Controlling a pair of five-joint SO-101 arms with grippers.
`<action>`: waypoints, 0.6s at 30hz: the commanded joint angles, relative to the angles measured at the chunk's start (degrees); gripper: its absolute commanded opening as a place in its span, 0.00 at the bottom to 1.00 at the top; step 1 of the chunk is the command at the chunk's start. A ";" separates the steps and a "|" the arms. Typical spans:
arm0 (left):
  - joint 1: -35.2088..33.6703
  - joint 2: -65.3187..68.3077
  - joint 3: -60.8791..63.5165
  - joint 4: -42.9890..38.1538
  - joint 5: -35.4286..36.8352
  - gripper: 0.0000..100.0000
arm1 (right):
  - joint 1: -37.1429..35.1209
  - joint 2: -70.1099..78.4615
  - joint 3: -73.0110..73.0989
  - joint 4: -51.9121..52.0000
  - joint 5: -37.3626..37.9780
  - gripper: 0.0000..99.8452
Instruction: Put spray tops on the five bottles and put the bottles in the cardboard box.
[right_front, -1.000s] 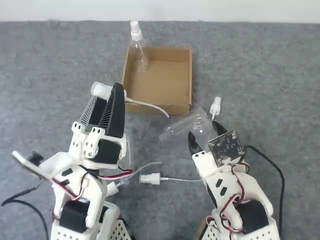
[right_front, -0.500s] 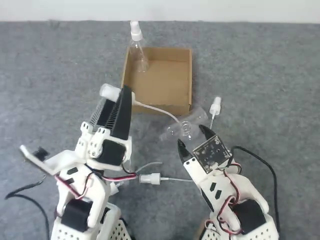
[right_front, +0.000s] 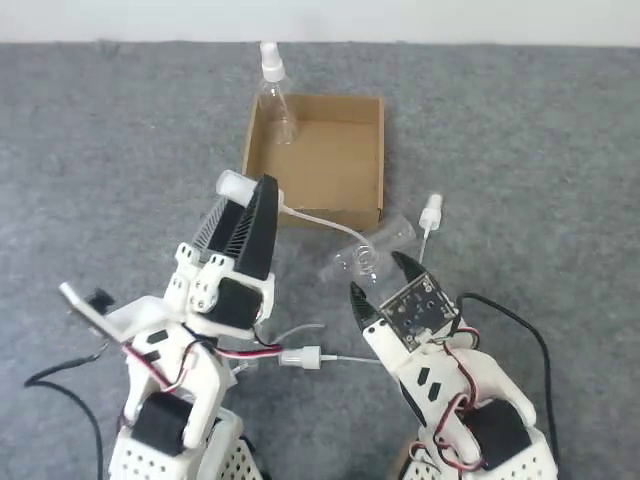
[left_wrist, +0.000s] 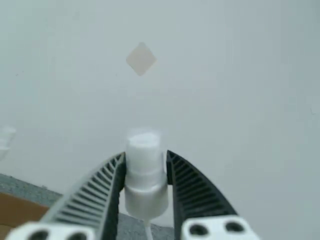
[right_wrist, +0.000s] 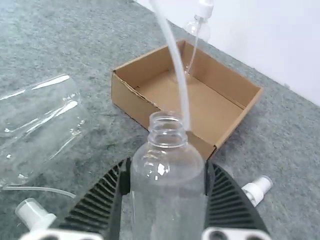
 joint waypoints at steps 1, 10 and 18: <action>0.18 -0.97 0.84 -3.96 -1.93 0.01 | -0.57 -0.84 -1.14 -0.04 0.53 0.11; -0.18 -1.14 0.04 -2.64 -2.46 0.01 | -0.48 -0.84 -0.88 -0.04 0.44 0.11; -0.18 -1.14 -2.68 -2.46 -2.37 0.01 | -0.48 -0.84 -0.79 -0.22 0.62 0.11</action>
